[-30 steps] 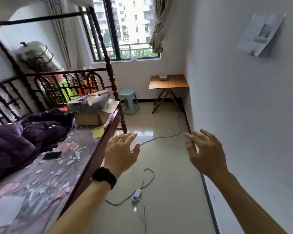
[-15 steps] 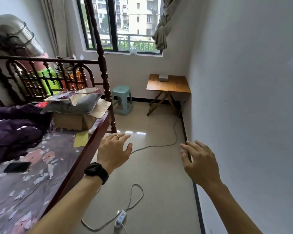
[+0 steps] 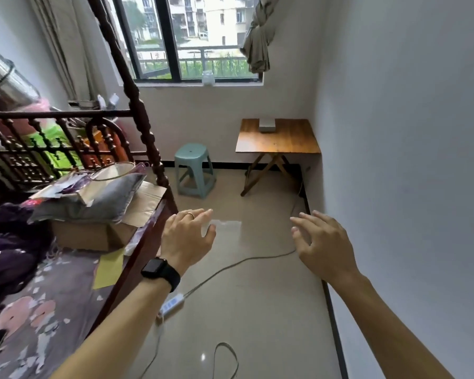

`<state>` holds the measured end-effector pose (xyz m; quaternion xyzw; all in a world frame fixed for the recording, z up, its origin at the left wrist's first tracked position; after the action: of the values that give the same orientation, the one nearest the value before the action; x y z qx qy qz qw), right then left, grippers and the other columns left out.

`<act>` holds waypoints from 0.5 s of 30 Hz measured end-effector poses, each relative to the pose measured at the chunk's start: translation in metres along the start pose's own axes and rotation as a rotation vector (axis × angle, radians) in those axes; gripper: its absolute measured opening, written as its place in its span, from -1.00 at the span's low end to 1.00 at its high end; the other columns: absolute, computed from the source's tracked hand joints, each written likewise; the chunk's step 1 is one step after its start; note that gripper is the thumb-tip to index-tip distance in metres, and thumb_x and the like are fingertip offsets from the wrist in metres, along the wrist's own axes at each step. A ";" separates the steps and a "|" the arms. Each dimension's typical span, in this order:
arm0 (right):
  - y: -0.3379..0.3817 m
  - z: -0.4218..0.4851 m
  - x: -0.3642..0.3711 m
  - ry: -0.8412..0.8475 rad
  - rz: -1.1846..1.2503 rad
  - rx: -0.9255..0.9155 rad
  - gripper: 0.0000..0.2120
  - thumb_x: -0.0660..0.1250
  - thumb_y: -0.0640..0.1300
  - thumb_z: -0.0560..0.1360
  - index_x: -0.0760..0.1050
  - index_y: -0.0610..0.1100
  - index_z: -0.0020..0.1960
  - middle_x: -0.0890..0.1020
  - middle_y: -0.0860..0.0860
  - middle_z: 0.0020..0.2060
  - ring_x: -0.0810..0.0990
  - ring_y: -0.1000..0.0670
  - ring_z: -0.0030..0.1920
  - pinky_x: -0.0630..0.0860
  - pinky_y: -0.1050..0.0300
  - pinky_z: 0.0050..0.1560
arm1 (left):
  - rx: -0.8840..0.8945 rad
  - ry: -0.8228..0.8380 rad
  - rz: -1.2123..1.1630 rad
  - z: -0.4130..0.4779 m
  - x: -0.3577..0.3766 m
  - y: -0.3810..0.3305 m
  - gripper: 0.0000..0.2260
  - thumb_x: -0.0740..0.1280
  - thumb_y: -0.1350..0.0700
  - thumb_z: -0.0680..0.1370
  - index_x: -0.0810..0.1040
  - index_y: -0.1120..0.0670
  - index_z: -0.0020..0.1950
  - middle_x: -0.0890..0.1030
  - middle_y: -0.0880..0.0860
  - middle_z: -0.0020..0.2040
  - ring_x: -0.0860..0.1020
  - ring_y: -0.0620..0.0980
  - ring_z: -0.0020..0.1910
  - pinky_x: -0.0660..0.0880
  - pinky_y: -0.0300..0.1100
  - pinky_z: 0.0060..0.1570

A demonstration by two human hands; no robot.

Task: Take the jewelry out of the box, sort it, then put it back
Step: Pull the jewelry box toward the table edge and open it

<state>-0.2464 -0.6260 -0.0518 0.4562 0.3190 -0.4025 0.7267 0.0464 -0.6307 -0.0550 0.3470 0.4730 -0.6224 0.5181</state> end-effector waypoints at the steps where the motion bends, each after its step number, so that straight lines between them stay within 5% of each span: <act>1: -0.005 0.022 0.006 0.004 0.006 -0.008 -0.72 0.33 -0.05 0.58 0.62 0.00 0.27 0.61 0.04 0.28 0.41 -0.04 0.42 0.25 -0.02 0.44 | -0.008 -0.005 0.001 0.017 0.004 0.000 -0.62 0.31 -0.07 0.58 0.54 -0.07 0.39 0.58 -0.03 0.33 0.46 0.01 0.37 0.29 0.04 0.41; 15: -0.043 0.317 0.134 0.133 0.031 -0.066 -0.68 0.27 0.03 0.61 0.56 0.08 0.33 0.56 0.12 0.34 0.33 0.04 0.47 0.20 -0.03 0.50 | -0.152 -0.023 0.070 0.288 0.089 0.077 -0.60 0.28 -0.10 0.60 0.50 -0.09 0.44 0.54 -0.03 0.38 0.41 -0.01 0.42 0.23 -0.01 0.46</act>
<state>-0.1900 -0.9683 -0.0600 0.4627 0.3724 -0.3491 0.7248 0.1185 -0.9329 -0.0651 0.3161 0.5004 -0.5701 0.5698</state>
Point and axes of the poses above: each hand's wrist, its own z-axis towards the middle knuckle, its own x-axis out of the palm, y = z × x, the point moved 2 cm from there along z, towards the middle knuckle
